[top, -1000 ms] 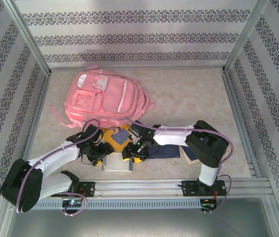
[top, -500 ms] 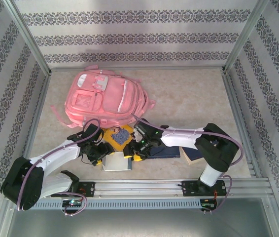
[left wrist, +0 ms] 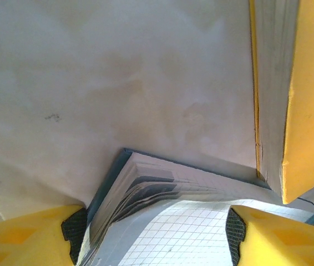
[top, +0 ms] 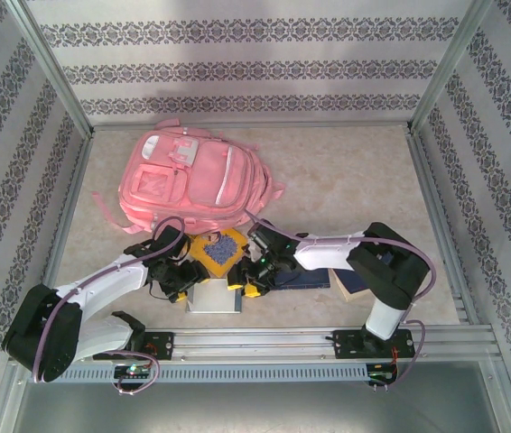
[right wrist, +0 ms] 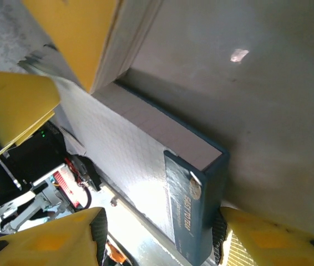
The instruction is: Pack the student bag
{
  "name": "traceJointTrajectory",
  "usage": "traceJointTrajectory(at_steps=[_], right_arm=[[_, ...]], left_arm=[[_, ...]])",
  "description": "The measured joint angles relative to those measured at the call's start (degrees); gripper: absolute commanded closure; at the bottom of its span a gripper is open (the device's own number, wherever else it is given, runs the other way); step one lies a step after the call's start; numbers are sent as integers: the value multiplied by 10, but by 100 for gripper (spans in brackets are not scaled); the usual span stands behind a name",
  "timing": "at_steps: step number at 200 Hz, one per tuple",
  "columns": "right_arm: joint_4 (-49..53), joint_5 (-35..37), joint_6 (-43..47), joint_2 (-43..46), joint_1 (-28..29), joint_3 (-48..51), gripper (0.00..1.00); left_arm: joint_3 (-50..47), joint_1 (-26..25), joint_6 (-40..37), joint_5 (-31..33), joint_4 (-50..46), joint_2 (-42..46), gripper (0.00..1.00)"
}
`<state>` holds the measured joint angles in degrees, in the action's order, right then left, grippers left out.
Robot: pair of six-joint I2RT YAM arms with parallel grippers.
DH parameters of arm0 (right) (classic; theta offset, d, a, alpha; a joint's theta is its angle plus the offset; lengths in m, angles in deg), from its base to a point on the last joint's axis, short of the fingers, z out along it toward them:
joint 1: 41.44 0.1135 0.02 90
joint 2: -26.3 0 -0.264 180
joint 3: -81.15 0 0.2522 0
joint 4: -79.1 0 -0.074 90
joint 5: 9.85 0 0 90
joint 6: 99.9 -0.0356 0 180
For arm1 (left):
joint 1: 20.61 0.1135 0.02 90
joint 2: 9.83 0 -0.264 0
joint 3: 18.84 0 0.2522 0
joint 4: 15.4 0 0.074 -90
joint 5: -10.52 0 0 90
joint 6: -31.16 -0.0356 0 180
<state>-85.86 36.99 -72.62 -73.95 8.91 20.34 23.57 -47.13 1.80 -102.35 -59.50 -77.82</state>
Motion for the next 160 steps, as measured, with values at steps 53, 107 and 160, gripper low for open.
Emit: traceJointTrajectory(at_steps=[53, 107, 160], right_arm=[[-37, -24, -21, -11, -9, 14, 51], [-43, -16, -14, 19, -10, 25, 52], [-56, -26, -4, 85, -10, 25, 51]], left_arm=[[0, 0, -3, 0, 0, -1, 31], [2, 0, -15, 0, -3, 1, 31], [10, 0, -22, -2, -11, 0, 31]])
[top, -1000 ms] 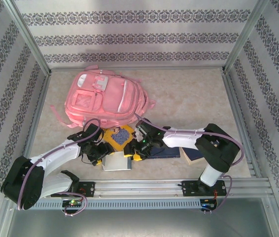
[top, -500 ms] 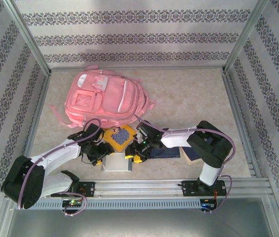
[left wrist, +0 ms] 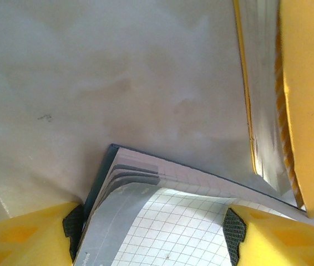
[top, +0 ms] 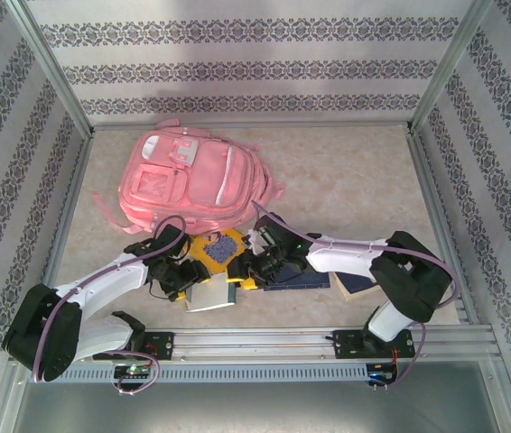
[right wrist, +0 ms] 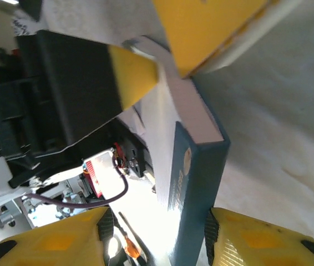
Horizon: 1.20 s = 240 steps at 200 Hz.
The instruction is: Pack the student bag
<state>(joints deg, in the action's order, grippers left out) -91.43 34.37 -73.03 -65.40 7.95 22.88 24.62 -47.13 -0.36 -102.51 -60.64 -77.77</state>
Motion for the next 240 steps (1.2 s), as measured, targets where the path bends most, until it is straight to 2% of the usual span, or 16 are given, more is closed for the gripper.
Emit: traceJointTrajectory(at_steps=[66, 110, 152, 222, 240], right_arm=[[-29, -16, -5, -14, 0, 0, 48], [-83, -14, -12, -70, 15, -22, 50], [-82, -9, -12, -79, 9, -22, 62], [-41, 1, 34, -75, -16, -14, 98], [-21, 1, 40, -57, -31, -10, 100]], left_arm=[[1, 0, 4, 1, -1, -1, 31], [3, -2, 15, -51, 41, -2, 31], [3, -2, 18, -54, 43, -2, 30], [4, -5, 9, -52, 11, 49, 19], [12, -5, -2, -50, -24, 75, 17]])
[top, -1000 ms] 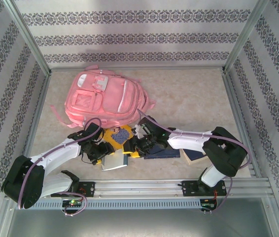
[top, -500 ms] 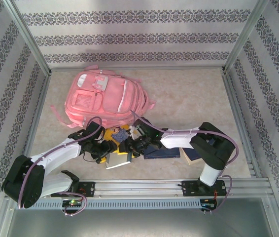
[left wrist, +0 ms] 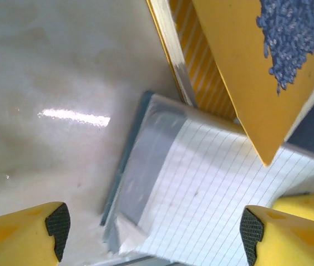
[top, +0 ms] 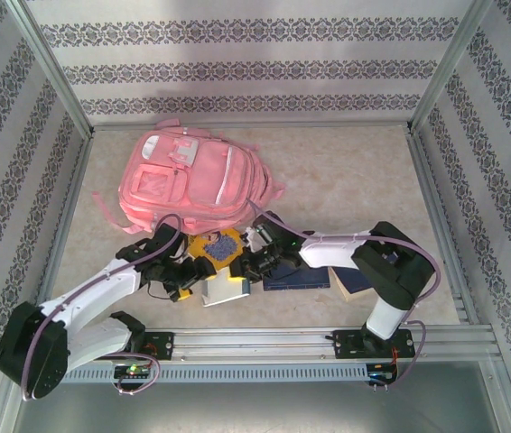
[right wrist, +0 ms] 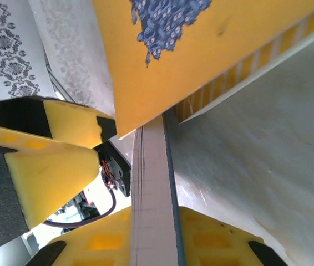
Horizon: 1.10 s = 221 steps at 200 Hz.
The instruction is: Pack the student bag
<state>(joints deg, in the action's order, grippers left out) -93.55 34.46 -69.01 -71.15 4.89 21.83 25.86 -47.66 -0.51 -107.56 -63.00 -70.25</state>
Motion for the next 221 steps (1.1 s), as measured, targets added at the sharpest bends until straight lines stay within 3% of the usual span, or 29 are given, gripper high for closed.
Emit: traceJointTrajectory(at_steps=[54, 135, 159, 198, 221], right_arm=[[53, -20, 5, 128, -78, -28, 100], [57, -70, -56, 227, -148, -88, 100], [37, -73, -88, 250, -152, -88, 100], [30, -59, -122, 275, -159, -88, 100], [33, -55, -130, 287, -166, -88, 66]], left_arm=[[53, 4, -3, -23, -23, 83, 14], [162, 17, 66, -100, 151, 49, 24], [165, 17, 106, -107, 216, 47, 42], [163, 17, 168, -110, 316, 38, 85], [167, 17, 187, -111, 348, 37, 100]])
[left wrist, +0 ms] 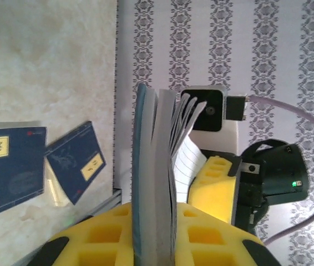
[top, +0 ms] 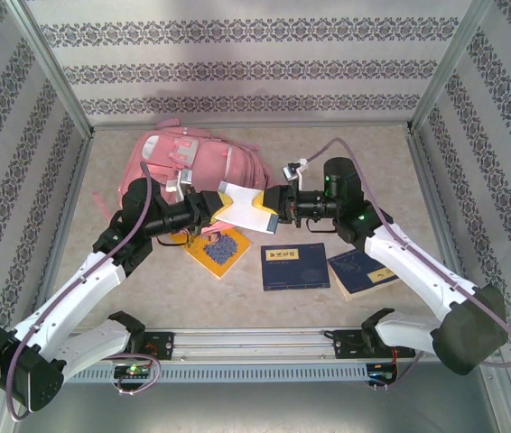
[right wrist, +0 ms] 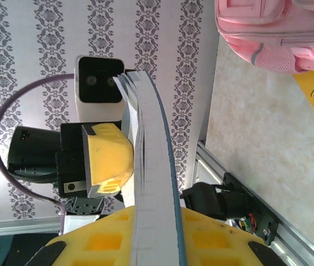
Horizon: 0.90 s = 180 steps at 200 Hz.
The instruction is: Pack the student bag
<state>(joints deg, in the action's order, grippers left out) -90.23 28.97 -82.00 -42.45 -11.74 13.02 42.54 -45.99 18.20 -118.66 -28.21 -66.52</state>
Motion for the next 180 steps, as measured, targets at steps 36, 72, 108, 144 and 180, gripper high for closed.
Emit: traceJointTrajectory(at_steps=[36, 72, 108, 144, 180], right_arm=[[9, 19, -6, 36, -20, 5, 38], [-5, 29, -29, 62, -28, 22, 45], [-30, 39, -51, 63, -26, 40, 51], [-63, 45, -71, 41, -18, 43, 56], [-85, 47, -85, 13, -17, 43, 61]], left_arm=[[9, 0, 2, 22, 2, -7, 100], [19, 0, 2, 33, 0, -17, 100], [29, 0, 2, 34, 1, -35, 100], [42, 0, 2, 34, 11, -56, 100], [42, 0, 2, 34, 12, -65, 100]])
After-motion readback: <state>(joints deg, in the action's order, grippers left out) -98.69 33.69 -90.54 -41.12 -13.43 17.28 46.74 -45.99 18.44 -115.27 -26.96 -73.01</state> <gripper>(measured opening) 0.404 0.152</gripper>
